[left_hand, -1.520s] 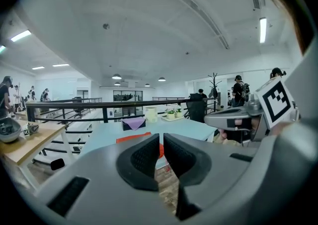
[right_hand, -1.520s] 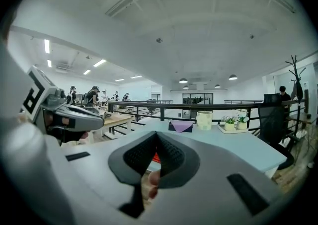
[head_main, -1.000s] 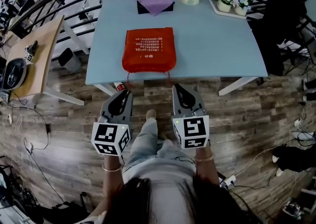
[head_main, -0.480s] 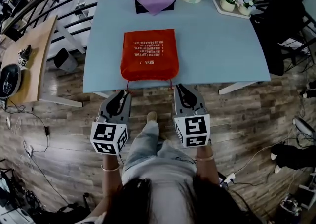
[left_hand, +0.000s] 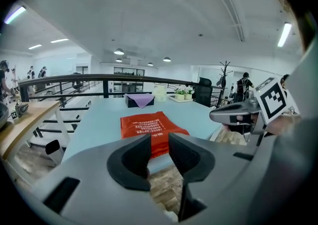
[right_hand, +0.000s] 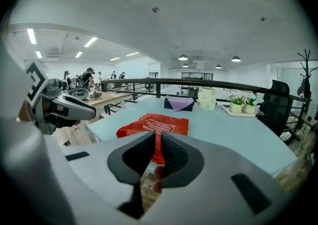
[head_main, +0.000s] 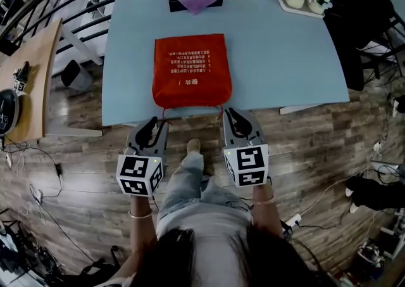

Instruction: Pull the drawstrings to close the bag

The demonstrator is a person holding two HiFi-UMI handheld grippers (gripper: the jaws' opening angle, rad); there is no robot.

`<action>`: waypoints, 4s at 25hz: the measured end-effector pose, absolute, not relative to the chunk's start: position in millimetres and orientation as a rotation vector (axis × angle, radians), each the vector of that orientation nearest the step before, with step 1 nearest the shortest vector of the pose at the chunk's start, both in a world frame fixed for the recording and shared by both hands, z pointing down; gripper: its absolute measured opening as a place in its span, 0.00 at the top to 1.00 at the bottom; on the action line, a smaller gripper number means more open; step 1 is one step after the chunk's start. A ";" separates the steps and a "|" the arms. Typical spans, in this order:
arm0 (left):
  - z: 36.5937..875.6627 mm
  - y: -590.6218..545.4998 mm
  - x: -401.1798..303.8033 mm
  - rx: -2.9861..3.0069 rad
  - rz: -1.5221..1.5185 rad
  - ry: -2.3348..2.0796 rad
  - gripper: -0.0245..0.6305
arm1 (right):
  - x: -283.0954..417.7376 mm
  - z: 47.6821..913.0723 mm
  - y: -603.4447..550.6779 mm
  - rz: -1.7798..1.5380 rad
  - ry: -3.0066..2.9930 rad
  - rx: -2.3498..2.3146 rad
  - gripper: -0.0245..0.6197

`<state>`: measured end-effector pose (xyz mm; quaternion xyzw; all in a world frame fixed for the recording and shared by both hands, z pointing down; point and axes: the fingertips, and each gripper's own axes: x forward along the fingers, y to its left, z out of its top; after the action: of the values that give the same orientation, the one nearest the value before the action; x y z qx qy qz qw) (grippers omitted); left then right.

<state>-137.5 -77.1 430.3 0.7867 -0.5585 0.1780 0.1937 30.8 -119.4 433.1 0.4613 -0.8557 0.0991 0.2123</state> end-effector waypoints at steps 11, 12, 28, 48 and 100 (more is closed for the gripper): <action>478.0 -102.8 -149.0 2.125 0.556 -1.482 0.78 | 29.1 479.6 -142.6 0.361 -2.277 1.244 0.88; 482.1 -104.4 -150.6 2.114 0.563 -1.477 0.78 | 29.1 484.0 -143.9 0.371 -2.267 1.240 0.88; 551.4 -124.0 -163.9 2.001 0.677 -1.368 0.76 | 24.3 545.1 -157.6 0.498 -2.142 1.179 0.84; 602.2 -127.1 -170.2 1.916 0.787 -1.295 0.76 | 27.3 603.0 -160.9 0.651 -2.027 1.152 0.82; 589.7 -137.3 -207.6 1.856 0.850 -1.492 0.93 | 54.5 603.2 -175.1 0.815 -1.964 1.349 0.92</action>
<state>-207.6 -137.3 589.7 0.6997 -0.5626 0.3206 0.3018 54.5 -175.1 603.2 0.5097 -0.7423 0.3082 0.3068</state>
